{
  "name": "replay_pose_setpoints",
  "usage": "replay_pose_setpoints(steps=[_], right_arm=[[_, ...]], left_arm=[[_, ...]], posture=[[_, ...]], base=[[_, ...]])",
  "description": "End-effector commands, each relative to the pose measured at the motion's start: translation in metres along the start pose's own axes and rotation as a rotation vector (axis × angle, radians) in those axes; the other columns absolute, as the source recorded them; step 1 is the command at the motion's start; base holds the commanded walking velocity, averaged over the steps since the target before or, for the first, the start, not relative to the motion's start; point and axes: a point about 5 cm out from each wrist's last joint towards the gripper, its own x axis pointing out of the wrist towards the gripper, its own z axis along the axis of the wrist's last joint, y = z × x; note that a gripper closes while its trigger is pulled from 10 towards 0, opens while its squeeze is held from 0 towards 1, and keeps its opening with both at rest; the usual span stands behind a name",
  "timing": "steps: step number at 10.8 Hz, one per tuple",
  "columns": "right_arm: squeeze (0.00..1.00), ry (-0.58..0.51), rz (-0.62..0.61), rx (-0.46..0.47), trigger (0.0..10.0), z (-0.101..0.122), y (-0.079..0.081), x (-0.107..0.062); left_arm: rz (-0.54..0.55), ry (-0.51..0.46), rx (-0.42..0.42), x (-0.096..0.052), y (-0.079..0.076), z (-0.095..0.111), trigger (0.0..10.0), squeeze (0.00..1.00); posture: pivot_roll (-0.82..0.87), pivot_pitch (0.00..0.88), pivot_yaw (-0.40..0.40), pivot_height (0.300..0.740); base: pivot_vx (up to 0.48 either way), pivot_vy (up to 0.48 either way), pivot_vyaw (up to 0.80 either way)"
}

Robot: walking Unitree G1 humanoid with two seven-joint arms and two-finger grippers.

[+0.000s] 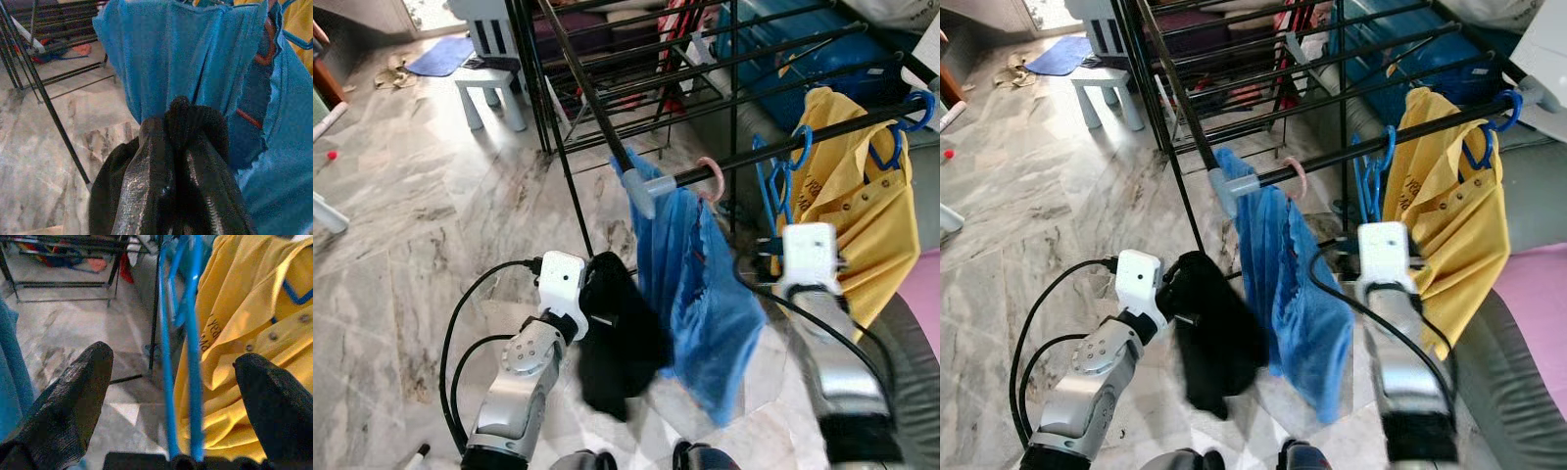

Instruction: Hang hanger

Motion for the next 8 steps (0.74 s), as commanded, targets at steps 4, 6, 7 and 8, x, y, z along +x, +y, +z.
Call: replay_pose_setpoints(steps=[4, 6, 7, 8], right_arm=[[0.00, 0.041, -0.035, 0.021, 8.7, 0.008, -0.009, 0.031], [0.00, 0.048, -0.042, 0.055, 0.0, 0.018, -0.011, 0.046], [0.00, 0.051, -0.034, 0.057, 0.0, 0.021, -0.009, 0.048], [0.00, 0.051, -0.015, 0.066, 0.0, 0.023, -0.007, 0.049]], left_arm=[[-0.014, -0.019, 0.002, -0.002, -0.002, 0.006, 10.0, 0.00], [-0.013, -0.010, 0.008, -0.003, -0.002, 0.005, 10.0, 0.00], [-0.013, -0.008, 0.009, -0.004, -0.002, 0.005, 10.0, 0.00], [-0.012, -0.003, 0.010, -0.005, -0.001, 0.004, 10.0, 0.00]], posture=[[-0.10, 0.189, 0.068, 0.740], [-0.09, 0.194, 0.066, 0.740], [-0.09, 0.199, 0.065, 0.740], [-0.09, 0.199, 0.065, 0.740]], base=[[0.000, 0.000, 0.00], [0.000, 0.000, 0.00], [0.000, 0.000, 0.00], [0.000, 0.000, 0.00]])
